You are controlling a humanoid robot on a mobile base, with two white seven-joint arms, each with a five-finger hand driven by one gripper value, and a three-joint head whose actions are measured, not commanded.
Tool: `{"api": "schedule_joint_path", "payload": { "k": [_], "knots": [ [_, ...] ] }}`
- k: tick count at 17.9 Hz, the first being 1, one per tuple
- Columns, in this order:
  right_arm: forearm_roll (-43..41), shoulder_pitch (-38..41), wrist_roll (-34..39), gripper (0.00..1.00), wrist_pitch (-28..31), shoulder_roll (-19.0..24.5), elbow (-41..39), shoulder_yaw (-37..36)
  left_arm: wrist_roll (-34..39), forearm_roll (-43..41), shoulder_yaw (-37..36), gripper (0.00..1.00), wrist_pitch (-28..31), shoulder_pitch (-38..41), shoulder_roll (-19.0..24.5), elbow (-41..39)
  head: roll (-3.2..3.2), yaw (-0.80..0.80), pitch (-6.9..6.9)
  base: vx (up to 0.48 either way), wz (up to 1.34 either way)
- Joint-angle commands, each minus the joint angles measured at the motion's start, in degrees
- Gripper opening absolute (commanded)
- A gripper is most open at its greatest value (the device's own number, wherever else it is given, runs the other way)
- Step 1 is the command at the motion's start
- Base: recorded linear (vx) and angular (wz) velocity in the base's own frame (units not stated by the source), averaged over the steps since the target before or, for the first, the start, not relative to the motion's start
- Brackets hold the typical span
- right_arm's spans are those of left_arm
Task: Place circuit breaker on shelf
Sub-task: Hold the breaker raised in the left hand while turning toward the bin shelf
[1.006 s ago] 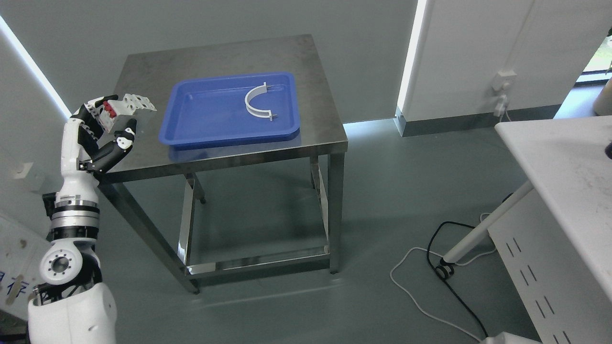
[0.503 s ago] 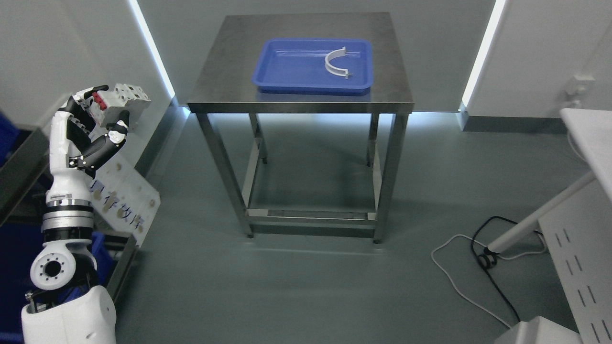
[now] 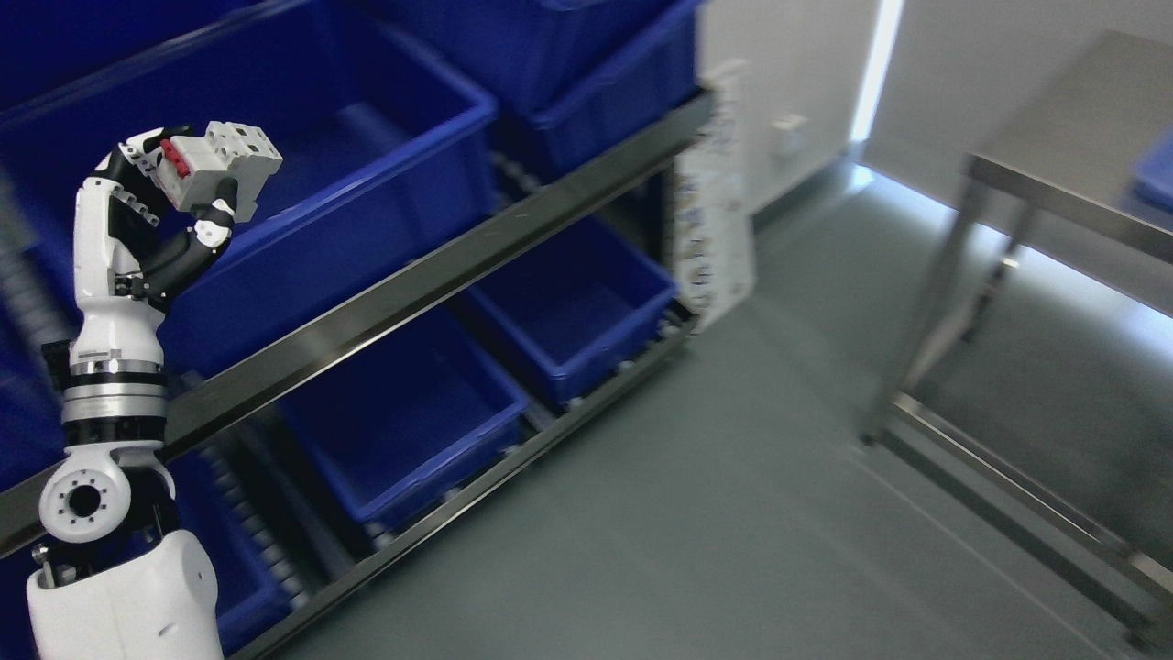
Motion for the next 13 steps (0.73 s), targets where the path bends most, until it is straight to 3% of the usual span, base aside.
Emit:
{"api": "schedule_joint_path", "payload": {
  "k": [1, 5, 8, 10, 13],
  "knots": [
    [0.0, 0.0, 0.0, 1.00, 3.4, -1.0, 0.0, 1.1, -1.5, 0.0, 0.1, 0.03, 1.8, -4.0, 0.6, -2.5, 0.00, 0.00, 0.00, -0.116, 2.10],
    [0.0, 0.0, 0.0, 1.00, 3.4, -1.0, 0.0, 1.1, -1.6, 0.0, 0.1, 0.03, 2.8, -6.1, 0.6, -2.3, 0.00, 0.00, -0.01, -0.031, 1.69],
    [0.0, 0.0, 0.0, 1.00, 3.4, -1.0, 0.0, 1.1, -1.8, 0.0, -0.2, 0.03, 8.0, -9.0, 1.9, -2.1, 0.00, 0.00, -0.02, 0.132, 1.10],
    [0.0, 0.0, 0.0, 1.00, 3.4, -1.0, 0.0, 1.1, -4.5, -0.1, -3.0, 0.03, 12.1, -11.8, 3.5, -1.6, 0.00, 0.00, -0.03, 0.166, 0.74],
    [0.0, 0.0, 0.0, 1.00, 3.4, -1.0, 0.0, 1.1, -6.2, -1.5, -10.7, 0.03, 13.2, -16.2, 5.1, 5.0, 0.00, 0.00, -0.03, 0.187, 0.43]
  ]
}}
